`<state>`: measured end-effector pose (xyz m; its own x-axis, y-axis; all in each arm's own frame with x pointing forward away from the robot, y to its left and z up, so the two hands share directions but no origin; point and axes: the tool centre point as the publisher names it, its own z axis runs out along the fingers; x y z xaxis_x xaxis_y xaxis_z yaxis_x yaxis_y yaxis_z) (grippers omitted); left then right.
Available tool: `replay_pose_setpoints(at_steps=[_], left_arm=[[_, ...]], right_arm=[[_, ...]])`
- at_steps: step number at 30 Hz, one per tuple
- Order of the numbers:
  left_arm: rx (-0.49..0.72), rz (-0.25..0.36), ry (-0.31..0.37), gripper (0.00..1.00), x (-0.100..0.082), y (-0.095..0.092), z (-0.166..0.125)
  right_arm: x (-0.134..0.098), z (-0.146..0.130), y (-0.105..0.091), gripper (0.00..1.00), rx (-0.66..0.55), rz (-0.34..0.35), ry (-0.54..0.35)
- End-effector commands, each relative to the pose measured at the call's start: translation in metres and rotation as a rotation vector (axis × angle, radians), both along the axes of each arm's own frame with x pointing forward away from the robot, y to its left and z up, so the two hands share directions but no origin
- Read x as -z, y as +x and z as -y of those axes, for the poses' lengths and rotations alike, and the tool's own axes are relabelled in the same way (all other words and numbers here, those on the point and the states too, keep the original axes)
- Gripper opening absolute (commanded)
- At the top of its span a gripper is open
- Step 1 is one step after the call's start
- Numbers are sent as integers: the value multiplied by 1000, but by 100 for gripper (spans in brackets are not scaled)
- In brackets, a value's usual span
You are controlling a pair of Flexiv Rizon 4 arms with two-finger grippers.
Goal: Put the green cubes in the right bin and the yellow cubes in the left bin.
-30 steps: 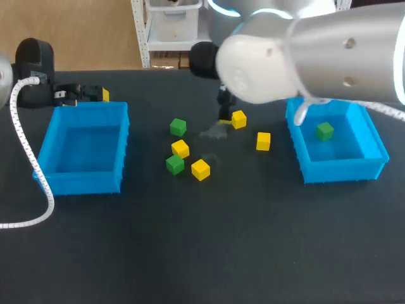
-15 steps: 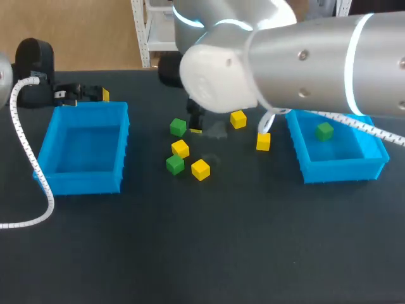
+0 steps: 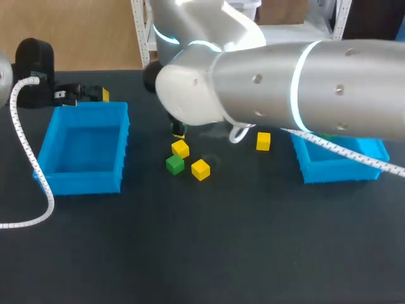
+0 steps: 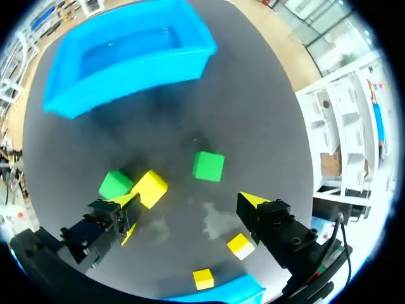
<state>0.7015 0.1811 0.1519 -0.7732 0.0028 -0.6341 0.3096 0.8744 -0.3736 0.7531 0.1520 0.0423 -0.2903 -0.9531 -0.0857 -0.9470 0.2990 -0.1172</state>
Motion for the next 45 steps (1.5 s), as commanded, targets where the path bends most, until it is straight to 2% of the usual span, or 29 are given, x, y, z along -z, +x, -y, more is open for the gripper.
replay_pose_setpoints(at_steps=[1,18,19,20,22,23,25,26,27,29,34,39,45], left_arm=[[4,4,-6,100,1,0,-1],[4,4,-6,100,1,0,-1],[4,4,-6,100,1,0,-1],[4,4,-6,100,1,0,-1],[4,4,-6,100,1,0,-1],[4,4,-6,100,1,0,-1],[4,4,-6,100,1,0,-1],[4,4,-6,100,1,0,-1],[4,4,-6,100,1,0,-1],[4,4,-6,100,1,0,-1],[4,4,-6,100,1,0,-1],[4,4,-6,100,1,0,-1],[4,4,-6,100,1,0,-1]], right_arm=[[11,-11,22,100,22,-24,-17],[41,-20,39,100,92,-31,-36],[42,-19,39,95,97,-33,-38],[43,-18,39,76,98,-35,-41],[45,-17,38,76,103,-36,-43],[45,-16,38,71,107,-36,-44],[47,-15,39,44,112,-38,-42],[47,-14,39,36,114,-38,-41],[47,-14,39,37,116,-39,-40],[48,-13,38,32,123,-41,-39],[53,-11,35,33,132,-45,-42],[52,-6,34,0,148,-44,-42],[33,5,43,0,186,-19,-17]])
